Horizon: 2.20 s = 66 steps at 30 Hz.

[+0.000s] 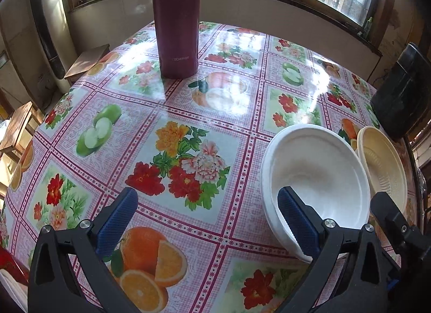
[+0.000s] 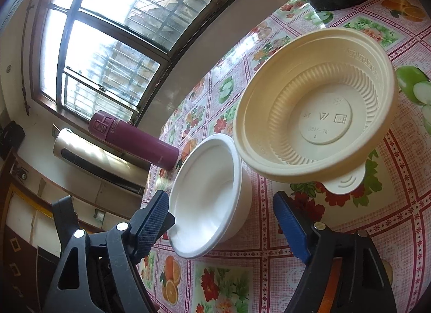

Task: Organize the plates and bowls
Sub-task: 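Close both tools side by side on the small white bowl's rim, then lift the small white bowl with both tools over the stack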

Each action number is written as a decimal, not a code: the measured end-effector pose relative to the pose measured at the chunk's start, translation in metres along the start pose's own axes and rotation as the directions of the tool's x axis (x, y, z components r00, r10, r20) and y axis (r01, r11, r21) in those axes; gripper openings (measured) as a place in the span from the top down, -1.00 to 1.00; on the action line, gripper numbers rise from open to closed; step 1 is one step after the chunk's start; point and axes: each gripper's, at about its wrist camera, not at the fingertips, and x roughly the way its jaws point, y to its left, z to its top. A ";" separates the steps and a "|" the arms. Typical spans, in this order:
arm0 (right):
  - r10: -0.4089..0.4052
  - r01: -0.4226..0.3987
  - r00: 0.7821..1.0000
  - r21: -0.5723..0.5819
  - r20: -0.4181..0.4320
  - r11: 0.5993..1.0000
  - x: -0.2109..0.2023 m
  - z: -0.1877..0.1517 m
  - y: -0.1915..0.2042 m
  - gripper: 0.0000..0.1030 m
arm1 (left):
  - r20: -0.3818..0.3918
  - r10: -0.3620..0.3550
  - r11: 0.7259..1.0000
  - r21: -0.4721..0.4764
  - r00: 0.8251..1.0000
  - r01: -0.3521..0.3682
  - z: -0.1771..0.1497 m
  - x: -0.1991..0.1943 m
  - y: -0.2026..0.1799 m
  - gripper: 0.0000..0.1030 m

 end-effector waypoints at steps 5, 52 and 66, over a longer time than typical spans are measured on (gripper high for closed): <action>-0.011 0.011 1.000 0.021 0.003 1.000 0.002 0.001 -0.005 -0.31 | -0.089 -0.040 0.999 -0.038 0.995 0.037 0.008 0.013 -0.001 -1.00; -0.043 0.038 0.997 -0.072 -0.061 0.997 -0.011 -0.033 0.019 0.82 | -0.017 -0.115 0.992 0.049 0.993 0.116 -0.058 -0.050 0.001 0.74; 0.004 -0.006 1.000 -0.176 -0.011 0.984 -0.074 -0.109 0.054 0.81 | 0.091 -0.086 0.991 0.111 0.992 0.075 -0.108 -0.115 0.035 0.73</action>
